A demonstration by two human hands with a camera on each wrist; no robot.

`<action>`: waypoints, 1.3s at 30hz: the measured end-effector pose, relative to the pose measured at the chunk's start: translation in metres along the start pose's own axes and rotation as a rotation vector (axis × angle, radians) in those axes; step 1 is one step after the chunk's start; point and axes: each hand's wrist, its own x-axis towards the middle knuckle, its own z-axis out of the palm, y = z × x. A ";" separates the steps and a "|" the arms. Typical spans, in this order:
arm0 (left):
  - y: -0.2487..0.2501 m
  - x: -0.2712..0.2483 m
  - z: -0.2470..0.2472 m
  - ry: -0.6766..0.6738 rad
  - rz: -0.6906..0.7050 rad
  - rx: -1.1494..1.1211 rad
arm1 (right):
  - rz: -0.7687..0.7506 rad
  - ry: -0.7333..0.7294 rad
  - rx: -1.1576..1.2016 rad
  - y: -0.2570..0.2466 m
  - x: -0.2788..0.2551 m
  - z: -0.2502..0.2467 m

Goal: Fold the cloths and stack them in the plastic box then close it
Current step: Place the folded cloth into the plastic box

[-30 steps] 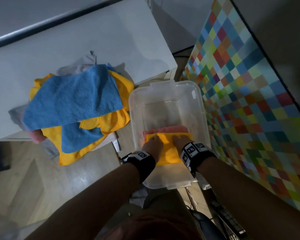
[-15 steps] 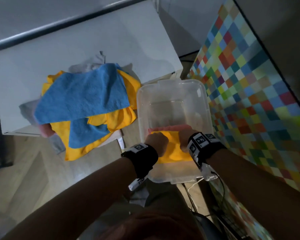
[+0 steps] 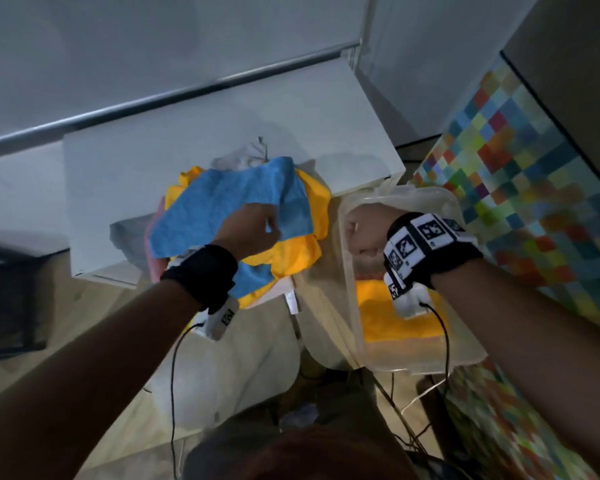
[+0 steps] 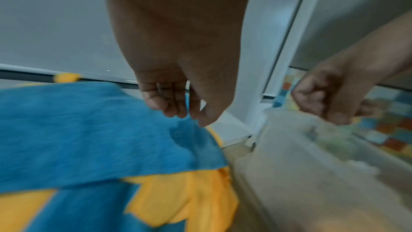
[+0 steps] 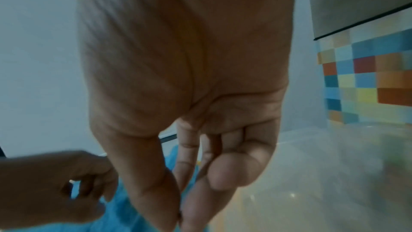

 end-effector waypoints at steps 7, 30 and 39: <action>-0.120 -0.015 0.003 -0.026 -0.185 0.226 | -0.048 0.026 0.247 -0.089 0.027 0.023; -0.106 -0.134 -0.046 0.372 -0.160 -0.556 | -0.410 0.424 0.344 -0.142 0.066 0.066; -0.149 -0.178 -0.101 0.517 -0.433 -0.431 | -0.506 0.562 0.623 -0.177 0.052 0.003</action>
